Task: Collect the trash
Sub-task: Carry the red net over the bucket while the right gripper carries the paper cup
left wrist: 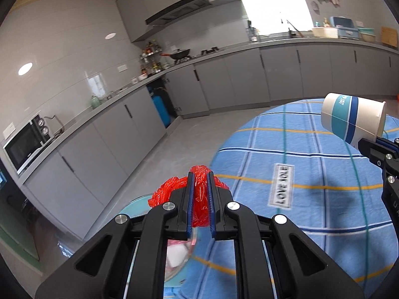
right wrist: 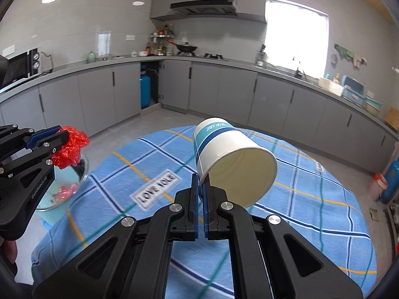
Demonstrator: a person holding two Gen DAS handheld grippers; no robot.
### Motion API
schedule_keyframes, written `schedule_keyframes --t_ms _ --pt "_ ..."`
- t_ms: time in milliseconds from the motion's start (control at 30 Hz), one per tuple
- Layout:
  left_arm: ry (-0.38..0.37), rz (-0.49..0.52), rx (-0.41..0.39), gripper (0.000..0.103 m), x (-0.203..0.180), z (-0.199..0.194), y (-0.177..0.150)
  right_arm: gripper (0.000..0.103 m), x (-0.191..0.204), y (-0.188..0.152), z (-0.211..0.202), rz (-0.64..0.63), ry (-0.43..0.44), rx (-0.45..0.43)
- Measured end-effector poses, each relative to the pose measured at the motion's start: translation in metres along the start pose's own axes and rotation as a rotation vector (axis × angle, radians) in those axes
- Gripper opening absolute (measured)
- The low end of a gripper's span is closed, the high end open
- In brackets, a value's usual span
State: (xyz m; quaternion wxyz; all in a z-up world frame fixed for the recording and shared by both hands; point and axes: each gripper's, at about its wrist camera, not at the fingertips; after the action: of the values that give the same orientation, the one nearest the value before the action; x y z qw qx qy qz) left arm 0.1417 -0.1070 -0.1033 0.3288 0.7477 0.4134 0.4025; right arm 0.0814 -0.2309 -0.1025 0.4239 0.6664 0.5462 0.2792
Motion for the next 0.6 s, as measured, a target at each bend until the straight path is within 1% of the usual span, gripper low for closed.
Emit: schedule_keyframes --t_ms 167,367,467,533,567,600 --pt "0.055 -0.03 0.01 0.01 0.033 0.001 -0.01 0.004 0.031 0.008 0.001 -0.04 0.053 -0.009" --pt "0.152 -0.08 0.04 0.01 0.089 0.008 -0.024 0.004 0.091 0.025 0.011 -0.111 0.201 -0.028" --pt "0.19 -0.105 0.063 0.01 0.113 0.014 -0.032 0.004 0.125 0.034 0.021 -0.152 0.29 -0.03" --pt "0.206 -0.116 0.079 0.01 0.127 0.018 -0.04 0.004 0.141 0.036 0.025 -0.169 0.326 -0.031" --pt "0.213 -0.125 0.087 0.013 0.133 0.02 -0.042 0.004 0.151 0.038 0.029 -0.179 0.36 -0.023" --pt "0.221 -0.133 0.098 0.014 0.138 0.023 -0.045 0.004 0.158 0.039 0.032 -0.182 0.377 -0.022"
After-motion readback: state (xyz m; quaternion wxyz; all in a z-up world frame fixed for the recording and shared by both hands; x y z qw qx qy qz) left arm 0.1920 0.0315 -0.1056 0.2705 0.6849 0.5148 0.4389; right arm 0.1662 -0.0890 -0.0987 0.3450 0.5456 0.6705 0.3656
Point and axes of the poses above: each gripper's, at about its wrist camera, not at the fingertips, and z roughly the way its jaws point, x to its left, y to its top, and after that the axes turned 2 degrees about -x, right-handed
